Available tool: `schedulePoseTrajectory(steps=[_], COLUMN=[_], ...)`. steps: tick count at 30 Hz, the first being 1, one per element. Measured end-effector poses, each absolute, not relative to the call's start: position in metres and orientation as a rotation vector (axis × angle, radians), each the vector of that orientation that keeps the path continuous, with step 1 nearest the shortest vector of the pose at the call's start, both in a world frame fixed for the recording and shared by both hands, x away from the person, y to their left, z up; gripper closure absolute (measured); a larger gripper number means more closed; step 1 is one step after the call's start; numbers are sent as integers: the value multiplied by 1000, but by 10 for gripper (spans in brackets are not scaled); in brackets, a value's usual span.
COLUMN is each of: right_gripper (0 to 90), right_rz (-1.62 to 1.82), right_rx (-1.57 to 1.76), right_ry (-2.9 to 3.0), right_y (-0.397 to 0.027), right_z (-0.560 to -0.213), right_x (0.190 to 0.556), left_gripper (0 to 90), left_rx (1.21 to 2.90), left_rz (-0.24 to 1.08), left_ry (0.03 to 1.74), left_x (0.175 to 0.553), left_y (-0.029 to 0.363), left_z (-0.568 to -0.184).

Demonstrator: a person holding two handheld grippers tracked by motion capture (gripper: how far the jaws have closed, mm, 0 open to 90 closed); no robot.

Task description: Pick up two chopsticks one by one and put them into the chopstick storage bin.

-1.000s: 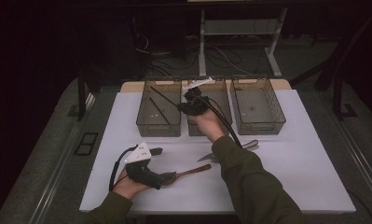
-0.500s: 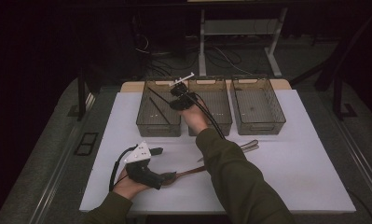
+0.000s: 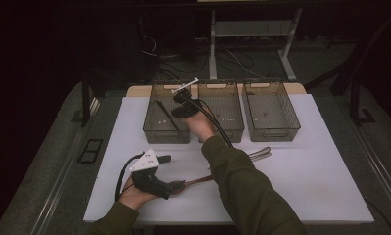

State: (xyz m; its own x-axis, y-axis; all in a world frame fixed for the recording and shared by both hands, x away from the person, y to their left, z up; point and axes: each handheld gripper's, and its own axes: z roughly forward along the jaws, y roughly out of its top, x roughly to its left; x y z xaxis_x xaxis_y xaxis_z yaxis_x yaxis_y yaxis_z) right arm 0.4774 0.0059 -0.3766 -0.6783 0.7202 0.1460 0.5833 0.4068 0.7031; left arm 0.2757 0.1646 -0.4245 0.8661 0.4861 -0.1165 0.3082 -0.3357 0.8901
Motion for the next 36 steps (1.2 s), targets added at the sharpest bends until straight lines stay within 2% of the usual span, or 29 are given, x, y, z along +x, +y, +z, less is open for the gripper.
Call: schedulePoseTrajectory(steps=[11, 13, 24, 36], right_gripper=[463, 435, 362, 310], right_rz=[1246, 1241, 1362, 1456], right_rx=[1103, 1079, 985, 930], right_ry=[2500, 2518, 2506, 2483], right_y=[-11, -16, -62, -122], right_z=[-364, -361, -348, -353], right_x=[467, 464, 434, 392], left_gripper=[0, 0, 0, 0], left_rx=[1954, 1953, 1955, 1949], left_rz=[211, 209, 210, 201], left_ry=[582, 585, 592, 594], left_x=[276, 275, 276, 278], left_y=[166, 165, 166, 164], left_z=[-424, -424, -425, -426])
